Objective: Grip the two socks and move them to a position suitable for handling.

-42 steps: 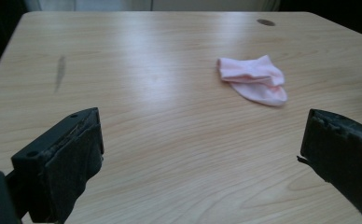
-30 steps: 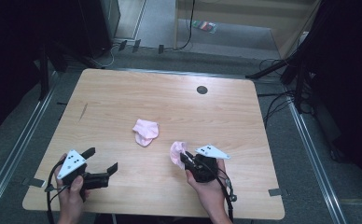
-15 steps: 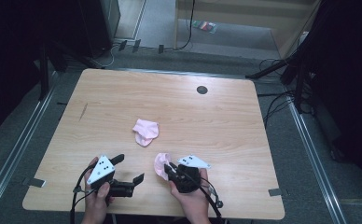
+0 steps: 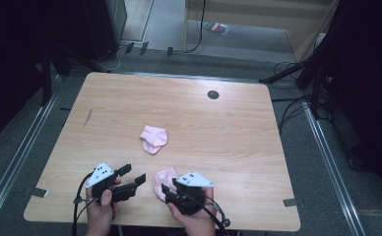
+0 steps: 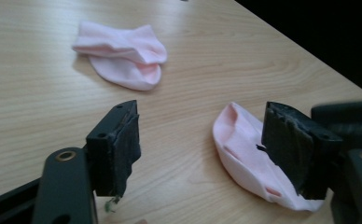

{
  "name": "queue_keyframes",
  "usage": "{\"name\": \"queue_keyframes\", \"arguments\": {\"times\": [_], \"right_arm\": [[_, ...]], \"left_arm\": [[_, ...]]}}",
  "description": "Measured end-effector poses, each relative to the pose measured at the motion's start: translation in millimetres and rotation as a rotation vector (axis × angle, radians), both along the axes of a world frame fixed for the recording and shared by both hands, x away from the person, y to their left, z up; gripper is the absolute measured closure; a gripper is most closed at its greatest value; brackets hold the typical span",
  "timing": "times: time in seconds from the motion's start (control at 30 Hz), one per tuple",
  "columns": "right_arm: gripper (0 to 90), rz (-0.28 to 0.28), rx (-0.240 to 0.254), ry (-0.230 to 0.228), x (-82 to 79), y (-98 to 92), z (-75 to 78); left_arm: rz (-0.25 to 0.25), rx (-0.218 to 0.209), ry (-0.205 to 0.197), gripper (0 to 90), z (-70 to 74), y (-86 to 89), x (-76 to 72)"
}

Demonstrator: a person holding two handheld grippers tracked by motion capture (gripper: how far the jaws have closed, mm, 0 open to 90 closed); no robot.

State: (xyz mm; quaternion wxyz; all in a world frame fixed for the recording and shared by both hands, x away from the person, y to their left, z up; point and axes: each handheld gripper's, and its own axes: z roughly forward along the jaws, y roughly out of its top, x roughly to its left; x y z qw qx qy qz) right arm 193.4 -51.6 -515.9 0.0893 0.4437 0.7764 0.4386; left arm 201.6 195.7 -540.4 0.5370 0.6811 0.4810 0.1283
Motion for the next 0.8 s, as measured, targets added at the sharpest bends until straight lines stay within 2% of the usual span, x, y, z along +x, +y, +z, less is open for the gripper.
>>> {"name": "queue_keyframes", "arguments": {"times": [0.1, 0.2, 0.23, 0.27, 0.3, 0.4, 0.47, 0.6, 0.67, 0.8], "right_arm": [[59.9, 0.079, -0.059, -0.009, -5.8, 14.2, -12.6], [59.7, 0.092, -0.117, -0.019, -6.3, 23.5, -22.1], [60.7, 0.096, -0.13, -0.014, -5.5, 25.1, -25.0], [63.6, 0.092, -0.145, -0.008, -5.1, 26.3, -27.8], [66.4, 0.087, -0.152, -0.026, -5.3, 26.2, -30.1], [74.7, 0.066, -0.167, -0.037, -6.3, 25.9, -30.3], [78.7, 0.061, -0.167, -0.042, -6.2, 24.9, -30.9], [86.0, 0.058, -0.151, -0.046, -8.4, 24.0, -32.8], [87.9, 0.054, -0.138, -0.037, -8.7, 23.3, -32.9], [88.9, 0.053, -0.084, 0.004, -5.9, 18.5, -32.0]], "left_arm": [[-0.036, -0.003, 0.003, 25.5, -0.6, -5.5, -1.2], [-0.068, 0.02, 0.016, 25.0, -2.3, -10.4, -1.7], [-0.082, 0.019, 0.028, 29.1, -3.2, -11.3, -1.2], [-0.096, 0.01, 0.042, 37.1, -4.2, -11.9, -0.2], [-0.114, 0.005, 0.054, 43.4, -5.0, -11.8, 0.8], [-0.16, -0.015, 0.081, 50.4, -6.3, -12.2, 2.3], [-0.174, -0.022, 0.097, 52.5, -7.3, -14.2, 3.3], [-0.17, -0.011, 0.135, 52.2, -10.0, -18.0, 6.0], [-0.165, -0.017, 0.149, 50.5, -10.9, -19.4, 7.2], [-0.168, -0.019, 0.148, 50.5, -11.6, -21.5, 8.6]]}}
